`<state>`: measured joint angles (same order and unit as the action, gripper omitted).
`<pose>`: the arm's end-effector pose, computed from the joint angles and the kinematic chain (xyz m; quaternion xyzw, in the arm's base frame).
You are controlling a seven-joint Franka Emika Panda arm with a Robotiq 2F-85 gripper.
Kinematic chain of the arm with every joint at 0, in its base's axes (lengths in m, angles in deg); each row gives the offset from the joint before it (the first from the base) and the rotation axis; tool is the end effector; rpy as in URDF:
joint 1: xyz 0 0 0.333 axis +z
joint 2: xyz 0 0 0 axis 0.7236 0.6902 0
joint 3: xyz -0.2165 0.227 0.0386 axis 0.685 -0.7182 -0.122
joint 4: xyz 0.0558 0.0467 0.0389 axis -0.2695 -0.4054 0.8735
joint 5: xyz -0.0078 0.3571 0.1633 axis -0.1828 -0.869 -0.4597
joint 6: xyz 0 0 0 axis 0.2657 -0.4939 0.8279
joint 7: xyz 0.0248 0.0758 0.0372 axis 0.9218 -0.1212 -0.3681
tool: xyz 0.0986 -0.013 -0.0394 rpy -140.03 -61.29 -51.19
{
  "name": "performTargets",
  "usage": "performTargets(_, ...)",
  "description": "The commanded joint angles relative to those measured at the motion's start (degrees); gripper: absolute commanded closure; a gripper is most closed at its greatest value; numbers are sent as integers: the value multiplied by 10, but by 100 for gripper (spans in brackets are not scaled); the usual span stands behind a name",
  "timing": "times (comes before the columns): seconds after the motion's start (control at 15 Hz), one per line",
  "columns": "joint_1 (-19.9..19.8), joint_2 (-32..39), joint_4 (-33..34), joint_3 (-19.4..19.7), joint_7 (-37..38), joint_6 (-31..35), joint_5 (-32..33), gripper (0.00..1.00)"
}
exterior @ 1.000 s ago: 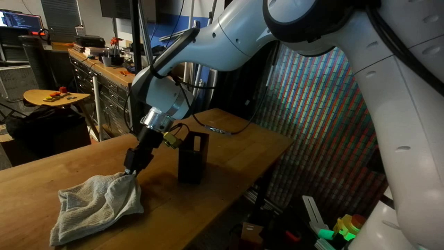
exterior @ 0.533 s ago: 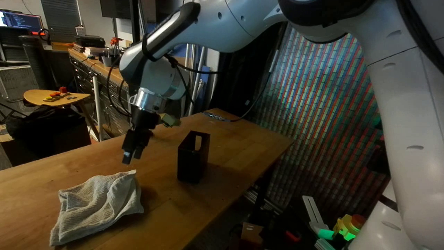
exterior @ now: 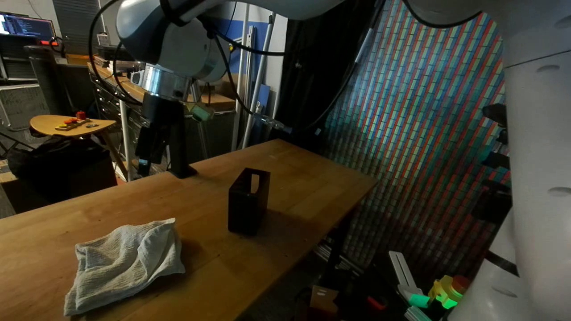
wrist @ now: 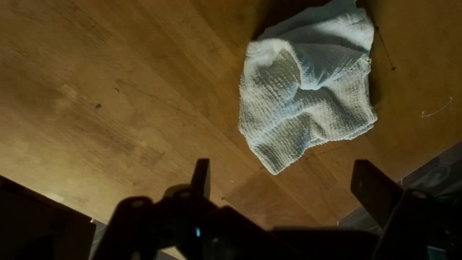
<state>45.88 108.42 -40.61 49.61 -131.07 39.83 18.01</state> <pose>0.6575 0.1291 0.3502 -0.8905 -0.4314 -0.0600 0.1313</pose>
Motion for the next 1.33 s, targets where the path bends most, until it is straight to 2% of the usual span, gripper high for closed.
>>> performTargets(0.0,20,3,10,-5,-4,-1,13,0)
performTargets(0.47,38,22,1,-24,-20,17,5,0)
performTargets(1.27,15,53,-52,-34,-38,42,-24,0)
